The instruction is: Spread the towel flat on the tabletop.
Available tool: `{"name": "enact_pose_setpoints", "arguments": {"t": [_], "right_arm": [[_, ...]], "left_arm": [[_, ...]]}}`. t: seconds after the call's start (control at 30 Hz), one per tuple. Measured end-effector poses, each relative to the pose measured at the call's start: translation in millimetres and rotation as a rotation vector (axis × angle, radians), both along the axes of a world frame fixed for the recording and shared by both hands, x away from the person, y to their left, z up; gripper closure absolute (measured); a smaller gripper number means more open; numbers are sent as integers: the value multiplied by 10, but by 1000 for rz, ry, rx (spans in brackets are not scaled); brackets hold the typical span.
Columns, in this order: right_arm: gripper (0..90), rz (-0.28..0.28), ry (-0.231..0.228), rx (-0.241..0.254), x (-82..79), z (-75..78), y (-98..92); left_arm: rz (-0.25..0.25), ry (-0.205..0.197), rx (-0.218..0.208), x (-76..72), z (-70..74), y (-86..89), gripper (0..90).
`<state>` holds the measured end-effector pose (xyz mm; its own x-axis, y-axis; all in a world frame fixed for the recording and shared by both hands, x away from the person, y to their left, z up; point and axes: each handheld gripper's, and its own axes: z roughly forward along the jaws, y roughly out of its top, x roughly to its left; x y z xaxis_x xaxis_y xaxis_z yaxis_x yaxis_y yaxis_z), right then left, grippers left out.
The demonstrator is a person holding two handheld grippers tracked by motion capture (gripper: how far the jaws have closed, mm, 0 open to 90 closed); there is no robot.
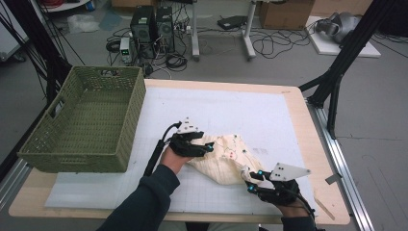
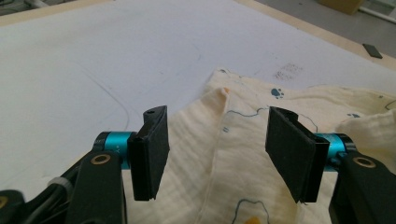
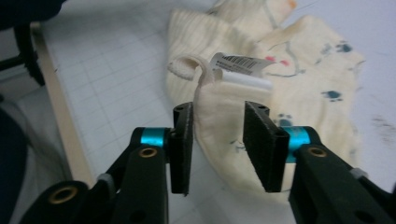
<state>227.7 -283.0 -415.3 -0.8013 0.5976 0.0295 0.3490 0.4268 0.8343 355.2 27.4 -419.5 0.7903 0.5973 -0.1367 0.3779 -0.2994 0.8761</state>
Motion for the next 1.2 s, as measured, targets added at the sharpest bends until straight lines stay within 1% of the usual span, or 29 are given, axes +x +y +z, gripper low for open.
{"name": "enact_pose_setpoints", "arguments": {"t": [0.03, 0.1, 0.13, 0.2, 0.23, 0.27, 0.3, 0.33, 0.37, 0.4, 0.43, 0.5, 0.63, 0.67, 0.7, 0.77, 0.83, 0.9, 1.0, 1.07, 1.13, 1.2], "right_arm": [[595, -11, -6, 12, 3, 10, -22], [532, -45, -23, 29, 14, 35, -53], [525, -61, -20, 41, 17, 47, -64], [510, -73, -37, 48, 35, 63, -79], [507, -80, -38, 52, 39, 71, -80], [507, -83, -45, 54, 47, 78, -81], [506, -85, -48, 56, 51, 85, -77], [504, -89, -46, 59, 52, 93, -71], [502, -90, -50, 58, 58, 99, -68], [502, -88, -53, 60, 67, 103, -64], [502, -89, -54, 59, 75, 109, -60], [502, -87, -56, 55, 98, 124, -51], [503, -85, -67, 56, 158, 198, -25], [502, -82, -71, 58, 174, 222, -20], [501, -79, -69, 64, 189, 246, -11], [500, -74, -67, 60, 227, 291, 4], [496, -73, -72, 58, 270, 337, 22], [491, -79, -86, 57, 325, 386, 43], [491, -106, -97, 53, 438, 462, 81], [500, -137, -86, 45, 550, 488, 113], [516, -179, -73, 30, 693, 470, 147], [520, -217, -52, 7, 837, 415, 189]], "left_arm": [[-7, 0, 4, 7, -16, -27, 394], [-19, -2, 23, 25, -53, -75, 391], [-25, 2, 37, 37, -71, -96, 391], [-20, 10, 57, 49, -103, -140, 404], [-31, 11, 64, 49, -115, -153, 445], [-48, 6, 75, 38, -119, -158, 512], [-74, -1, 91, 29, -117, -155, 626], [-89, -1, 98, 17, -113, -150, 741], [-103, 3, 103, 6, -101, -135, 799], [-110, 2, 104, -12, -85, -110, 835], [-112, 4, 99, -31, -71, -88, 844], [-122, -2, 108, -88, -22, 4, 848], [-106, -7, 86, -230, 36, 251, 849], [-100, -6, 83, -271, 35, 318, 849], [-96, -3, 90, -310, 32, 387, 849], [-81, 5, 86, -381, 12, 513, 849], [-65, 11, 89, -431, -1, 634, 848], [-45, 21, 84, -466, -13, 744, 848], [-21, 40, 73, -512, -33, 873, 848], [-15, 44, 71, -543, -46, 924, 847], [-9, 44, 71, -570, -61, 959, 847], [-4, 46, 77, -586, -80, 997, 846]]}}
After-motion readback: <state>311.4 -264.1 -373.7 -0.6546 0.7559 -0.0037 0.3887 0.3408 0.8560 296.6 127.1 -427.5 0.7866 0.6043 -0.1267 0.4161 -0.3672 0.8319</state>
